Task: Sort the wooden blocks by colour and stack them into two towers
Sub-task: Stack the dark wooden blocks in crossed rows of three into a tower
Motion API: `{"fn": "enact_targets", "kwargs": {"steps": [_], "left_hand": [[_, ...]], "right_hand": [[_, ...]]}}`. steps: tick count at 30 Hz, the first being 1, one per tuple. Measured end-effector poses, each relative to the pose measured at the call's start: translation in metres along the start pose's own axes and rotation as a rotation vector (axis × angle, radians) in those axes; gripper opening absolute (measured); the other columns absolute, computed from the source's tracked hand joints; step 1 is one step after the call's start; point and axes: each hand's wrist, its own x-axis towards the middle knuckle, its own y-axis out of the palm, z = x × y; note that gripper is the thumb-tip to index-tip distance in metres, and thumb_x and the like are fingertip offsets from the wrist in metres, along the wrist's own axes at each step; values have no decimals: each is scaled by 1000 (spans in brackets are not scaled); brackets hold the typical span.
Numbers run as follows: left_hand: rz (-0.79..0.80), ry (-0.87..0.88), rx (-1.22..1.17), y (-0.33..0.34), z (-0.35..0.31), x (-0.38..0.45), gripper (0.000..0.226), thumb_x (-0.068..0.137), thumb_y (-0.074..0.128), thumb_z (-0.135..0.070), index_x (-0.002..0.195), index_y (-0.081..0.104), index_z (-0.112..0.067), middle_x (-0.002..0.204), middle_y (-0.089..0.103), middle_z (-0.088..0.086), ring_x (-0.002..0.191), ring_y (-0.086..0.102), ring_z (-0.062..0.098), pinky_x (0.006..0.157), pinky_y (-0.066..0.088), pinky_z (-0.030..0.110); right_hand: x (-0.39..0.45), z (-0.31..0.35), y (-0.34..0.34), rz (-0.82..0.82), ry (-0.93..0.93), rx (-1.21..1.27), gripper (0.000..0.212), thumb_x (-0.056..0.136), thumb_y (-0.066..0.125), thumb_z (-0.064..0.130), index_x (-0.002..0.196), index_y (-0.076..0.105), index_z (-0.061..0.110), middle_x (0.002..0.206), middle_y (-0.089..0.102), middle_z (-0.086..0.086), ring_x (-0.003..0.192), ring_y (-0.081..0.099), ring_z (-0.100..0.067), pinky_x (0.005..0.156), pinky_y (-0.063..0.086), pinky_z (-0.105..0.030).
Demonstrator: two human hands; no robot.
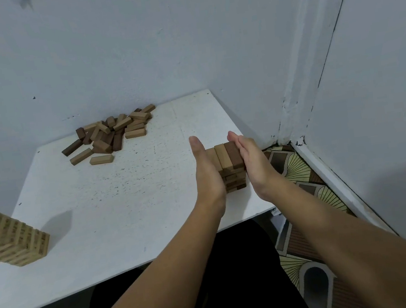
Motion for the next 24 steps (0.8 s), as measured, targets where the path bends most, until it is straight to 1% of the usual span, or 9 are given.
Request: {"fn": "enact_targets", "kwargs": {"steps": [2, 4, 7, 13, 16, 17, 21, 23, 24], "left_hand": [[-31, 11, 12, 2, -1, 0, 64, 107, 12, -60, 141, 50, -22, 45, 53, -37, 47, 53, -23, 44, 39, -1], [-49, 5, 13, 2, 1, 2, 45, 107, 13, -61, 109, 52, -38, 45, 53, -37, 48, 54, -23, 44, 40, 0], [-54, 1, 22, 3, 3, 3, 46, 107, 14, -60, 84, 46, -36, 47, 55, -36, 49, 56, -22, 45, 42, 1], [-48, 24, 42, 3, 9, 6, 48, 107, 14, -60, 86, 48, -34, 48, 57, -34, 51, 57, -20, 46, 42, 2], [-36, 2, -20, 4, 8, 5, 47, 107, 15, -61, 121, 52, -36, 47, 56, -35, 49, 56, -22, 46, 42, 0], [-32, -1, -32, 4, 8, 5, 47, 107, 16, -60, 122, 52, -35, 47, 55, -35, 48, 55, -22, 46, 41, 0], [21, 3, -54, 1, 8, 2, 49, 107, 14, -59, 83, 48, -34, 46, 54, -36, 48, 55, -22, 46, 41, 0], [41, 34, -23, -2, 10, 2, 49, 107, 11, -59, 86, 49, -37, 52, 58, -37, 53, 55, -24, 50, 41, -2], [45, 60, -5, -8, 15, 8, 52, 106, 11, -61, 94, 55, -36, 66, 66, -36, 63, 57, -26, 60, 42, -4]], "right_hand": [[0, 0, 1, 0, 4, -9, 58, 109, 27, 49, 161, 32, 24, 166, 29, 11, 152, 23, -3, 129, 12, -40], [2, -1, 1, 2, 14, -16, 59, 108, 29, 52, 160, 35, 25, 165, 33, 11, 151, 26, -4, 129, 15, -42], [4, -1, 2, -5, 36, -4, 58, 107, 34, 54, 156, 42, 25, 160, 41, 10, 147, 35, -6, 128, 20, -42], [4, 0, 3, -10, 40, -22, 54, 108, 34, 52, 153, 47, 25, 153, 49, 11, 141, 44, -6, 126, 25, -40], [3, 2, 3, -5, 48, -26, 52, 108, 33, 50, 151, 48, 26, 151, 50, 12, 139, 45, -6, 125, 27, -40], [3, 3, 3, -4, 48, -30, 51, 108, 33, 50, 151, 49, 27, 150, 51, 12, 138, 46, -6, 125, 27, -40], [4, 0, 1, -4, 51, -32, 50, 108, 33, 51, 150, 49, 28, 149, 52, 13, 136, 48, -5, 124, 28, -42], [4, 0, -1, 4, 39, -26, 52, 108, 31, 52, 153, 45, 31, 154, 48, 12, 142, 43, -5, 126, 24, -44], [4, 1, -3, 5, 22, -33, 52, 108, 30, 51, 155, 42, 33, 157, 44, 11, 146, 37, -6, 127, 20, -45]]}}
